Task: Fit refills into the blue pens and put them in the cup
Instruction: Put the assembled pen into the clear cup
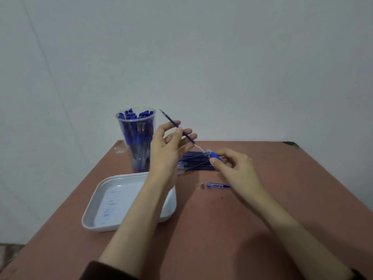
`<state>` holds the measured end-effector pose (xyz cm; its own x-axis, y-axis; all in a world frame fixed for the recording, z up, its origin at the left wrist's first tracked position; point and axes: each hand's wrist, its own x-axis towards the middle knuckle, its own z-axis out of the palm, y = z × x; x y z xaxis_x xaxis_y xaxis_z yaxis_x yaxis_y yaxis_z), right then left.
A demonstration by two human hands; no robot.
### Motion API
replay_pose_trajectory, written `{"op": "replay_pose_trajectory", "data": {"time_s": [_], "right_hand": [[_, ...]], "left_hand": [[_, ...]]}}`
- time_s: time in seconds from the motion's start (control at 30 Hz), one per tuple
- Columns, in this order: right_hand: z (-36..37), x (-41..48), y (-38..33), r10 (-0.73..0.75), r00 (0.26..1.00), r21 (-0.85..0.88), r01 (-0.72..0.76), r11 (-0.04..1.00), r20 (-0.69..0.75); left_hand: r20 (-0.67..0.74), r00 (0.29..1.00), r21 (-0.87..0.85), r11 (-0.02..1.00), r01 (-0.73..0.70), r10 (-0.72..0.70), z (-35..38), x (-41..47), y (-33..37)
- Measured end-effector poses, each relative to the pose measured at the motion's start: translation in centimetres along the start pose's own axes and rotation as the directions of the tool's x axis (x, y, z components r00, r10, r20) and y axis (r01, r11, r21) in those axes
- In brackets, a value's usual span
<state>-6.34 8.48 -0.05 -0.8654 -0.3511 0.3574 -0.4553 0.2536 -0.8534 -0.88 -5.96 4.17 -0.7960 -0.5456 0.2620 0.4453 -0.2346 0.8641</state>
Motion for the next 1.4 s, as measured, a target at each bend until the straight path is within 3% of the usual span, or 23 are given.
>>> {"op": "replay_pose_trajectory", "data": {"time_s": [0.23,1.1,1.23,1.4], "right_hand": [[-0.6,0.5,0.3,-0.007,0.998,-0.036,0.005,0.999,-0.062],[-0.5,0.4,0.2,0.004,0.998,-0.073,-0.009,0.997,-0.069],[-0.4,0.5,0.3,0.011,0.998,-0.051,-0.014,0.999,-0.062],[-0.5,0.4,-0.3,0.067,0.998,0.145,-0.067,0.987,0.009]], "left_hand": [[-0.038,0.998,-0.142,0.989,-0.051,0.046,1.3,0.5,-1.4],[-0.008,1.0,-0.025,1.0,-0.001,0.001,1.3,0.3,-2.1],[0.065,0.996,0.029,0.998,0.054,-0.056,1.4,0.0,-2.7],[0.229,0.966,0.217,0.974,0.068,-0.118,1.2,-0.1,-3.0]]}}
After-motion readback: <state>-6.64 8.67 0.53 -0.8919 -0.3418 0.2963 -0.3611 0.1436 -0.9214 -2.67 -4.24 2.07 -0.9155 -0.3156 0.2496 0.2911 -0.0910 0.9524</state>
